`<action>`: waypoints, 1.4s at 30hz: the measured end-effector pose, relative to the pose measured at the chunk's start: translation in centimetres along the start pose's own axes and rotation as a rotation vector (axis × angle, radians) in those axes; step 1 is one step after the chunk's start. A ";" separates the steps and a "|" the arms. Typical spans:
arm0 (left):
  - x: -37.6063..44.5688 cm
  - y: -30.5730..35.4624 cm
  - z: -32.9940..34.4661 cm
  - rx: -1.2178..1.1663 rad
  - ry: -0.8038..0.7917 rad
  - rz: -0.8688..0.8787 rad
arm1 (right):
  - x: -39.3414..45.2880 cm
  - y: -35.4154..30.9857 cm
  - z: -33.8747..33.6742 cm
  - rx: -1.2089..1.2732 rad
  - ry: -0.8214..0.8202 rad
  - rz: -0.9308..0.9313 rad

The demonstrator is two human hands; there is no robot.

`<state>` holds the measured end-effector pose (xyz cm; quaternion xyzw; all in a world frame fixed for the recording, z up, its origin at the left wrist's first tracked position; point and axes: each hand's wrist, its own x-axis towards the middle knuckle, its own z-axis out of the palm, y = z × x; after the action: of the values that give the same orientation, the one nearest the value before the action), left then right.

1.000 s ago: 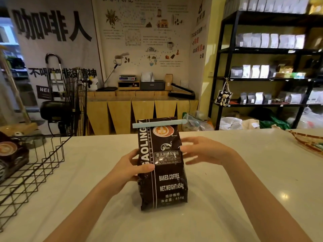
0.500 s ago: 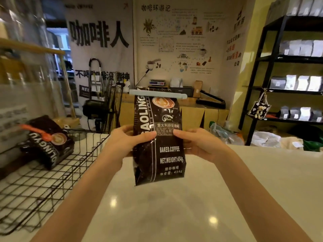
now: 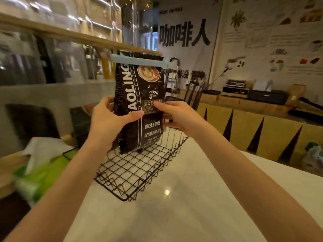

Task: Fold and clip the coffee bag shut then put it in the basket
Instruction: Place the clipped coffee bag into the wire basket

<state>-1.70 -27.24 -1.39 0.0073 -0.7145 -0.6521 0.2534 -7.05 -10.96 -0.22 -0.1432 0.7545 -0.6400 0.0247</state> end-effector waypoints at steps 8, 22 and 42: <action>2.2 -6.2 -5.1 0.106 0.160 -0.081 | 4.7 3.7 7.1 0.079 -0.175 0.068; 3.3 -11.0 -6.4 0.346 0.135 -0.198 | 7.5 8.4 9.6 -0.029 -0.284 0.089; 5.1 -13.4 -7.0 0.596 0.101 -0.166 | 8.1 8.7 11.1 -0.174 -0.344 0.095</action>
<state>-7.81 -37.47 -12.02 0.1719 -0.8575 -0.4313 0.2214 -13.92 -22.39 -9.51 -0.2161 0.7975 -0.5367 0.1709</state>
